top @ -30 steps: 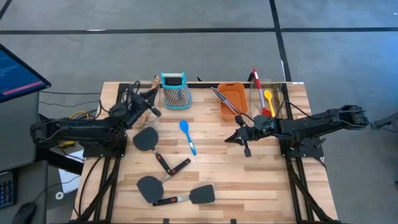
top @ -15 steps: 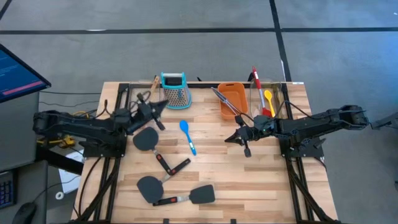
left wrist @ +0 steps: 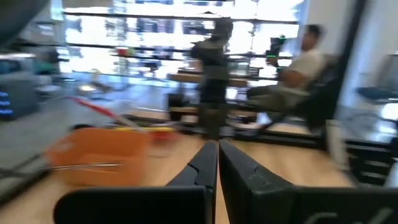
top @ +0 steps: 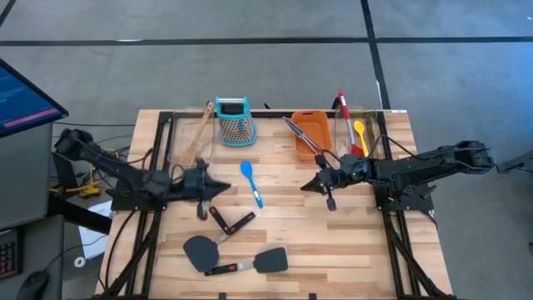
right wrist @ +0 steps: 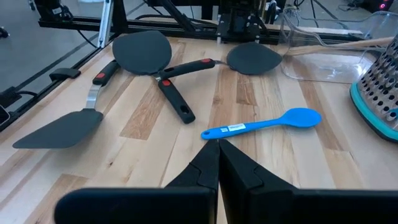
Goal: Pick & Place Kitchen Items
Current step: Put the brown spatula into the right transparent bin
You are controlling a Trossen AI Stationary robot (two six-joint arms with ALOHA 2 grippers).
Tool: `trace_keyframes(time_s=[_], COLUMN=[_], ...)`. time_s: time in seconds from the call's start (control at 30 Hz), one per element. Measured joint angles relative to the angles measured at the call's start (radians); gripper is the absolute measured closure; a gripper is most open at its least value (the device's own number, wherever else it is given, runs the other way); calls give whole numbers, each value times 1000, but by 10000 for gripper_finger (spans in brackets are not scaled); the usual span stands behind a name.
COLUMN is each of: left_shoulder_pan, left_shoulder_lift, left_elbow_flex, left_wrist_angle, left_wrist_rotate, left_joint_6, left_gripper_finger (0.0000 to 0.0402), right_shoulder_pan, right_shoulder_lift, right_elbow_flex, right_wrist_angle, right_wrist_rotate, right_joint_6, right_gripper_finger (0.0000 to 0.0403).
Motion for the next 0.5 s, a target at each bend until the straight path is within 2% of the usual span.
trace_keyframes(time_s=[0.2, 0.33, 0.5], left_shoulder_pan=[-134, -156, -156], left_shoulder_lift=[0, 0, 0], left_elbow_flex=[0, 0, 0], left_wrist_angle=[0, 0, 0], left_wrist_rotate=[21, -26, -35], left_joint_6=[-2, 3, 3], left_gripper_finger=[400, 400, 400], right_shoulder_pan=[0, 0, 9], right_shoulder_lift=[0, 0, 0], right_elbow_flex=[0, 0, 0], right_wrist_angle=[27, 32, 50], right_wrist_rotate=[0, 0, 0], right_joint_6=[23, 23, 32], right_gripper_finger=[403, 403, 403])
